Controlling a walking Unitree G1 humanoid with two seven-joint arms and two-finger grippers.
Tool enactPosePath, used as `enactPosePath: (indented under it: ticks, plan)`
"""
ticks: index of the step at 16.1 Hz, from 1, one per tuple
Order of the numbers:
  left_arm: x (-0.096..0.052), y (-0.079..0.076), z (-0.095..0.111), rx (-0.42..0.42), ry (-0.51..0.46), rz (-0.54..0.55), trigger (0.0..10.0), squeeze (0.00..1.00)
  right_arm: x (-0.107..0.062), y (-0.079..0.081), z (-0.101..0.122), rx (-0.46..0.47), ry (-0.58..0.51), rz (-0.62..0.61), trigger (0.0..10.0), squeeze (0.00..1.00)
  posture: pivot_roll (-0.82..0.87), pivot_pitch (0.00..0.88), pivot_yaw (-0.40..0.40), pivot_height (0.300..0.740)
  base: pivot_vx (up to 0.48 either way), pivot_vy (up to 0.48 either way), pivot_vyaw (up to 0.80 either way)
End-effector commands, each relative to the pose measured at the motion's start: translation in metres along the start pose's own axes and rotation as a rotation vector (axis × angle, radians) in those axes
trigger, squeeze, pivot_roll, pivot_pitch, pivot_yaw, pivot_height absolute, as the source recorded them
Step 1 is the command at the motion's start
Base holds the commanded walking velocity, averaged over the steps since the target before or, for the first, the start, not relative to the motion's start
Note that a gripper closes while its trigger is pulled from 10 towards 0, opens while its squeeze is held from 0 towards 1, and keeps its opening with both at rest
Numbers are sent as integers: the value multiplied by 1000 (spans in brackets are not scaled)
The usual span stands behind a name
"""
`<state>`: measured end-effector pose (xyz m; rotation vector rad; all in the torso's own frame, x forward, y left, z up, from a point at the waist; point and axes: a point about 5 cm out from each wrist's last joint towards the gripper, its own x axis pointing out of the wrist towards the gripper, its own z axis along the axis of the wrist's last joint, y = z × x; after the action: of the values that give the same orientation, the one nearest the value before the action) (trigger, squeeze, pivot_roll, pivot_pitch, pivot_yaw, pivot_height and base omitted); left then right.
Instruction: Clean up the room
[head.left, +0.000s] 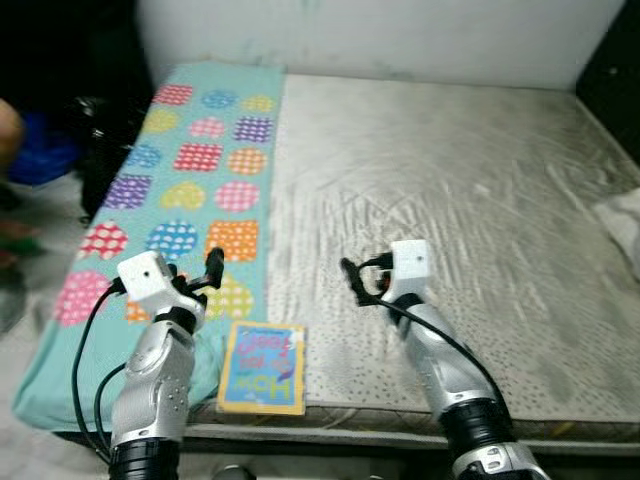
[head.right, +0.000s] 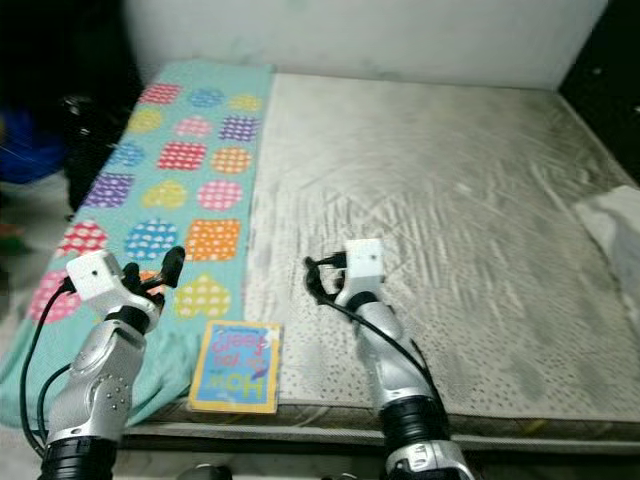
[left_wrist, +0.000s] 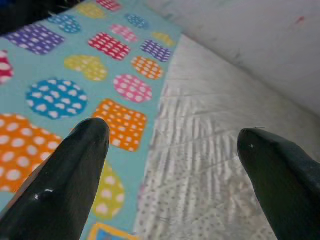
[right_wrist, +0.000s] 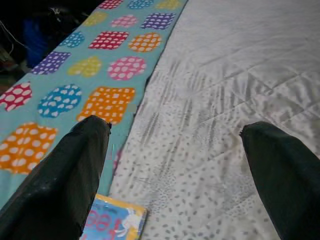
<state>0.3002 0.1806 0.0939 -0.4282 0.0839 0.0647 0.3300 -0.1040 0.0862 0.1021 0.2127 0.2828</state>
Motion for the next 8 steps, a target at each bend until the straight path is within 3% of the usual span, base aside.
enactPosePath:
  ticks: [1,5,6,7,8]
  plan:
    - [4,-6,0,47,2,-12,10000,0,1,-8,4,-14,-15,-23,10000,0,-82,53,-31,740,0,0,0]
    - [16,1,17,277,-63,75,10000,0,9,-13,22,-34,-76,-65,10000,0,-71,0,-5,740,0,0,0]
    - [16,10,23,383,-46,208,10000,0,9,-18,25,-60,-89,-106,10000,0,-69,0,-1,740,0,0,0]
    - [15,17,30,452,-25,265,10000,0,8,-22,31,-86,-113,-122,10000,0,-65,0,-10,740,0,0,0]
    - [15,18,34,457,-27,237,10000,0,7,-24,37,-97,-130,-127,10000,0,-65,0,-10,740,0,0,0]
